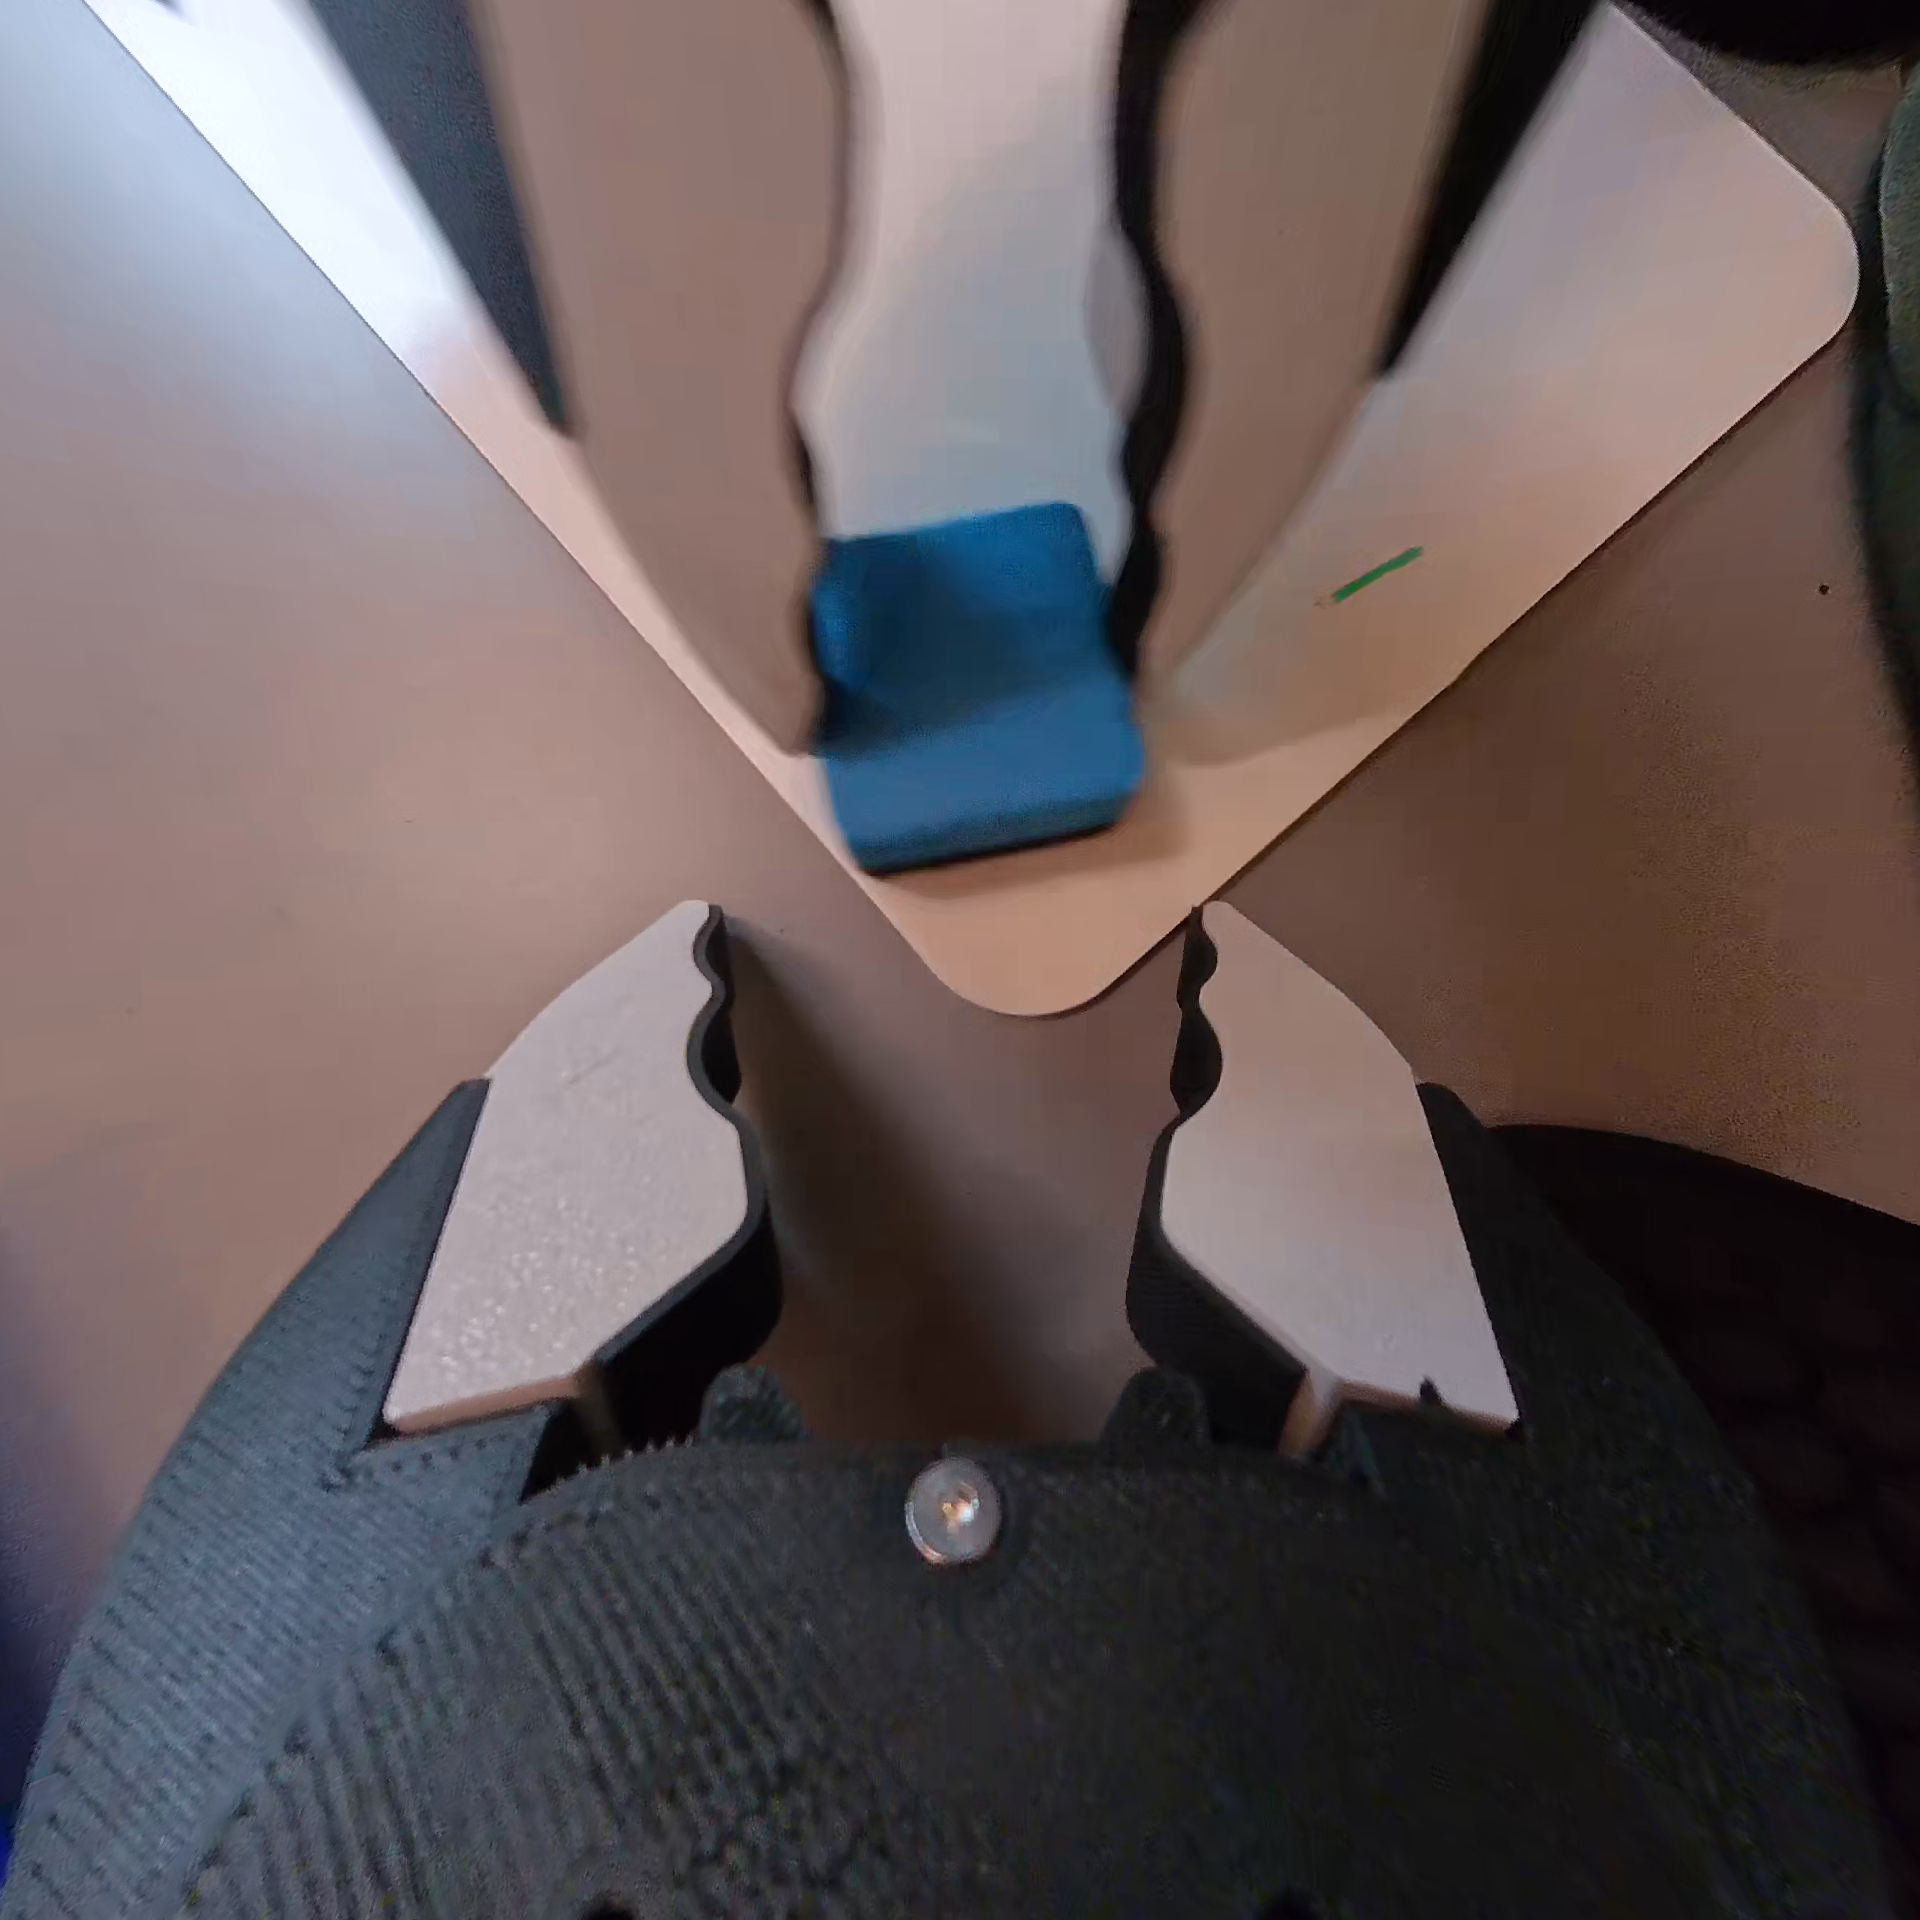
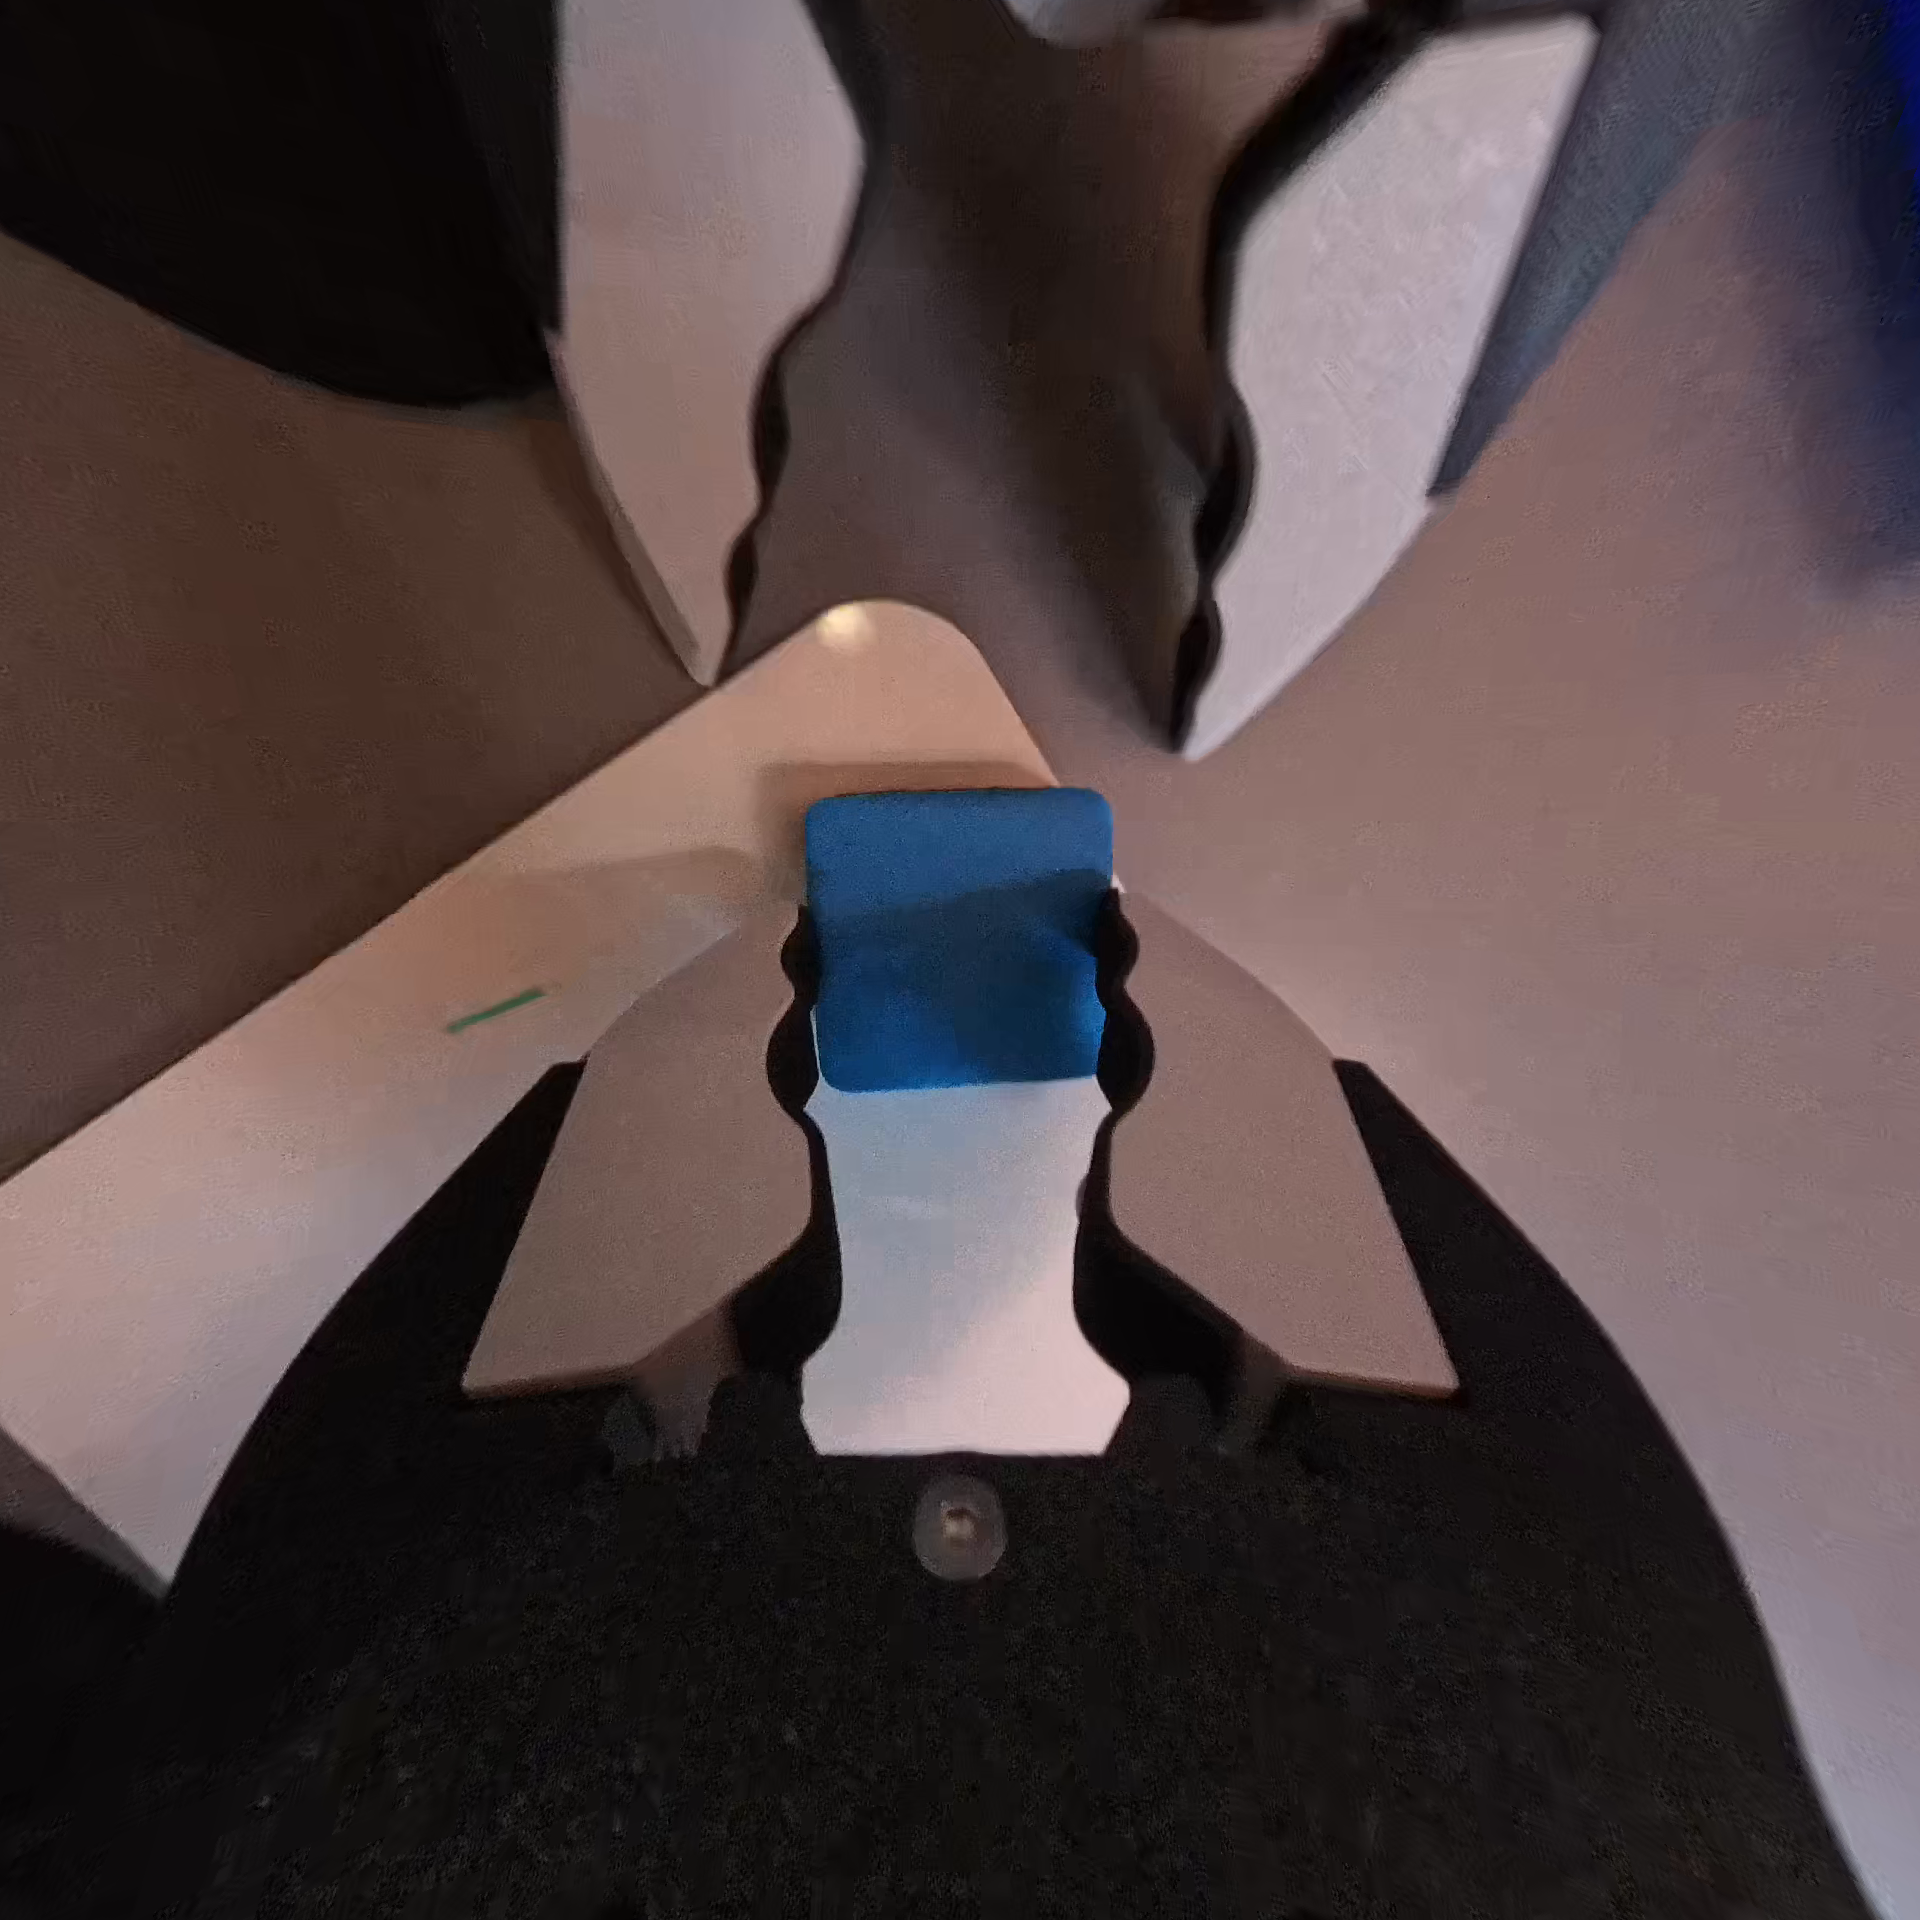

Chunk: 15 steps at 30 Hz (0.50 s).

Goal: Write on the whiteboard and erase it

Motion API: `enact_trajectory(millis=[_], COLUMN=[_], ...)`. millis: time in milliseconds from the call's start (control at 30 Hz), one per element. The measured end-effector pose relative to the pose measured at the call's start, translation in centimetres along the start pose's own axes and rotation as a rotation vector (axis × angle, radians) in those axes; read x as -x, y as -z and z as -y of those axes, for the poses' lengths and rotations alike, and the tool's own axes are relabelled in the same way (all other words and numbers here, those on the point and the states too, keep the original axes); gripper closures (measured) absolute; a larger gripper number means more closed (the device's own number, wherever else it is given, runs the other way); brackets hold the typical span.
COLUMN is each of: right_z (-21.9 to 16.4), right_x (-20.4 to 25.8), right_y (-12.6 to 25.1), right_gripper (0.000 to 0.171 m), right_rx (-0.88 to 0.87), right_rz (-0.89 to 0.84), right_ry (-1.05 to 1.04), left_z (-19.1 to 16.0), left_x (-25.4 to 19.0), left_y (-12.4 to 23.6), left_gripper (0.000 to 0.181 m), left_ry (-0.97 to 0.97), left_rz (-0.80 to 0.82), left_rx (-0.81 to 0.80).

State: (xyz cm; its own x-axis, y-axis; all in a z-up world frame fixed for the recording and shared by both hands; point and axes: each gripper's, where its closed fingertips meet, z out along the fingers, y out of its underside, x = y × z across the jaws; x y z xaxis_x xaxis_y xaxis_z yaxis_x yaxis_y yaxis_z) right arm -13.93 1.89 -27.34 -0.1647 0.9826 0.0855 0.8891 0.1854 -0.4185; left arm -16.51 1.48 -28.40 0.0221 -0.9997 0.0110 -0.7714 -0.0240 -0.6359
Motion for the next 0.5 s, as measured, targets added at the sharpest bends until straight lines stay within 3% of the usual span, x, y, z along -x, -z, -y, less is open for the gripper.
enact_trajectory(millis=[100,200,300,433,500], right_z=[-0.2,-2.4,-1.1,-0.3,-0.6], right_x=[3.0,1.7,0.1,1.2,1.4], right_y=[0.4,1.3,0.5,0.3,0.5], right_gripper=[0.119,0.119,0.119,0.119,0.119], right_rx=[0.003,0.059,-0.005,-0.061,-0.079], right_rz=[0.041,0.009,-0.036,-0.035,-0.027], right_ry=[0.086,0.032,-0.021,0.002,-0.015], left_z=[0.0,0.0,0.0,0.6,1.4], left_x=[0.0,0.0,-0.2,-1.0,-1.5], left_y=[0.0,0.0,0.1,-0.1,0.7], left_gripper=[0.098,0.099,0.106,0.111,0.132], left_ry=[0.0,-0.002,-0.028,-0.077,-0.075], left_rz=[0.0,-0.002,-0.018,-0.073,-0.121], left_rx=[0.0,0.001,-0.001,-0.066,-0.129])
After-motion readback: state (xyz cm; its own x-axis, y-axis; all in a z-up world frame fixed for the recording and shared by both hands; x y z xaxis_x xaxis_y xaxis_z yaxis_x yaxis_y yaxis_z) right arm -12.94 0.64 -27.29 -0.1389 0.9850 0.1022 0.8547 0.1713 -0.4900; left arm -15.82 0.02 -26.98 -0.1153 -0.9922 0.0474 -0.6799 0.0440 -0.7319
